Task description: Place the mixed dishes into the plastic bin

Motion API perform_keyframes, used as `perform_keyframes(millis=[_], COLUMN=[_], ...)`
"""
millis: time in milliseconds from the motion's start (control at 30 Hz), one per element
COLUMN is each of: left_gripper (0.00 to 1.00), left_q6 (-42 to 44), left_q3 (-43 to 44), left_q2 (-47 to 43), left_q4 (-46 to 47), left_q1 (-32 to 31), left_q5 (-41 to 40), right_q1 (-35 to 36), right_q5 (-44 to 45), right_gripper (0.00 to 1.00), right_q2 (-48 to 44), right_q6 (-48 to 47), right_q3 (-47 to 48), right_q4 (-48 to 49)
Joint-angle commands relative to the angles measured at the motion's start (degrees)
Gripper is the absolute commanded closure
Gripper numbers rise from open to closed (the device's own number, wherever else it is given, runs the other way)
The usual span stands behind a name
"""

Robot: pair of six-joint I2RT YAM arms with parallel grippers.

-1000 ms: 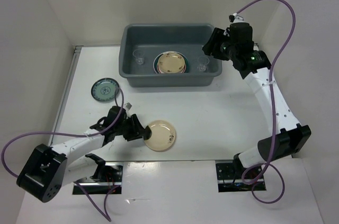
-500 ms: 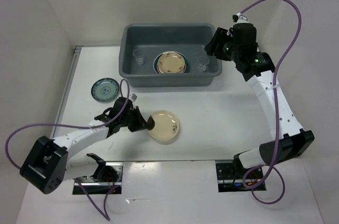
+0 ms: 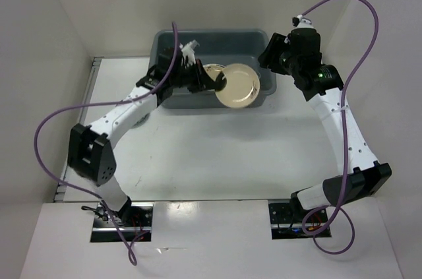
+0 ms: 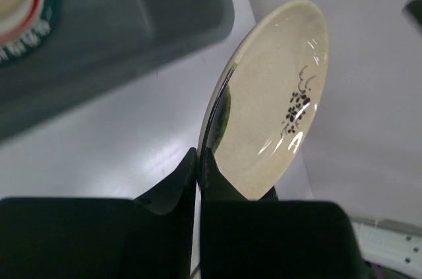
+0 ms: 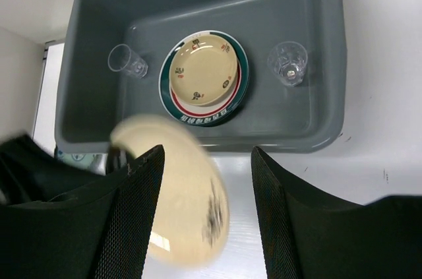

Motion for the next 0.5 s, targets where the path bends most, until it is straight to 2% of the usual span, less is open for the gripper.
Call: perform_keyframes(millis=[0, 67, 100, 233, 467], left_gripper=[1.00, 1.00, 1.00, 1.00, 1.00], left_q6=[-0.66, 0.20, 0.21, 0.21, -1.46], left_q3=[10.64, 16.60, 24.12, 35.50, 42.30], left_q2=[7.75, 12.77, 18.36, 29.12, 42.05], left_q4=[4.19, 3.34, 0.89, -0.45, -2.38], left_q1=[5.42, 7.18, 8.58, 10.78, 12.89], left_q5=[-0.92, -1.81, -1.81, -0.58, -1.37], right_q1=[-0.32, -0.85, -0.85, -1.99, -3.66], right_q5=[1.59, 1.07, 0.37, -1.04, -5.35], right_gripper=[0.39, 0.39, 0.38, 0.37, 0.35], right_q2=[-2.24, -2.94, -3.64, -3.65, -5.32], right_q6=[-1.25, -1.25, -1.25, -1.25, -1.25], right_q3=[2.04, 0.46, -1.64, -5.43, -11.23], right_q4=[0.16, 1.99, 2.53, 3.84, 6.66])
